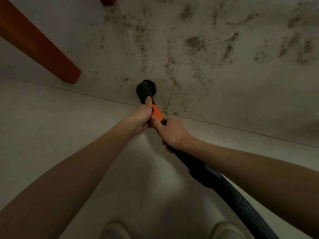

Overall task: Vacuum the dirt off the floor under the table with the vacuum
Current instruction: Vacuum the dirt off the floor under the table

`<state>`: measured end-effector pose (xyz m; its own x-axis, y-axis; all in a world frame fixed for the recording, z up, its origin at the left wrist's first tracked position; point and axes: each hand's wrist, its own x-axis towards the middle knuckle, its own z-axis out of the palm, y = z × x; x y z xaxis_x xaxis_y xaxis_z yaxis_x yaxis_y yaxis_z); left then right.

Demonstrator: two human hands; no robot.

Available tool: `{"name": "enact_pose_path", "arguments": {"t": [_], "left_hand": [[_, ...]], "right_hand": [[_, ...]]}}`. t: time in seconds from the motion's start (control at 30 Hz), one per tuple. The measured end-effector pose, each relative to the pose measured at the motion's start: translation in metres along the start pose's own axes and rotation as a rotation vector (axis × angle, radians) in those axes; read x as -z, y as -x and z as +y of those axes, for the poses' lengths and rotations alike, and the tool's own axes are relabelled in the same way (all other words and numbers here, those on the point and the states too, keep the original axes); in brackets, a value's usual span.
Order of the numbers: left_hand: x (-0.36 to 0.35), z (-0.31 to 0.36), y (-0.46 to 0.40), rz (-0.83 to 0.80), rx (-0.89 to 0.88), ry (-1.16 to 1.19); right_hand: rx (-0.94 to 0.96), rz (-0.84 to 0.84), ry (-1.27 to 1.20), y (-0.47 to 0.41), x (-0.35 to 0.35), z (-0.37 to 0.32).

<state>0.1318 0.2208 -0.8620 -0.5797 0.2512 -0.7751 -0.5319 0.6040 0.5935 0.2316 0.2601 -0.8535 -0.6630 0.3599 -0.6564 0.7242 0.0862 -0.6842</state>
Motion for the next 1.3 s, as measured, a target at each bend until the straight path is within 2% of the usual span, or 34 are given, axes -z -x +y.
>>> {"name": "enact_pose_path", "arguments": {"t": [0.3,0.7,1.03,1.3], "left_hand": [[-0.003,-0.040,0.040,-0.071,0.075,0.123],[-0.037,-0.093,0.079,-0.084,0.128,0.108],[-0.052,-0.094,0.086,-0.107,0.131,0.086],[-0.051,-0.088,0.066,-0.065,0.092,0.026]], "right_hand": [[-0.040,-0.075,0.088,0.046,-0.007,0.022],[-0.133,-0.133,0.094,0.113,0.007,0.062],[-0.147,-0.090,0.123,0.121,0.017,0.070],[-0.140,-0.072,0.119,0.109,0.016,0.062]]}}
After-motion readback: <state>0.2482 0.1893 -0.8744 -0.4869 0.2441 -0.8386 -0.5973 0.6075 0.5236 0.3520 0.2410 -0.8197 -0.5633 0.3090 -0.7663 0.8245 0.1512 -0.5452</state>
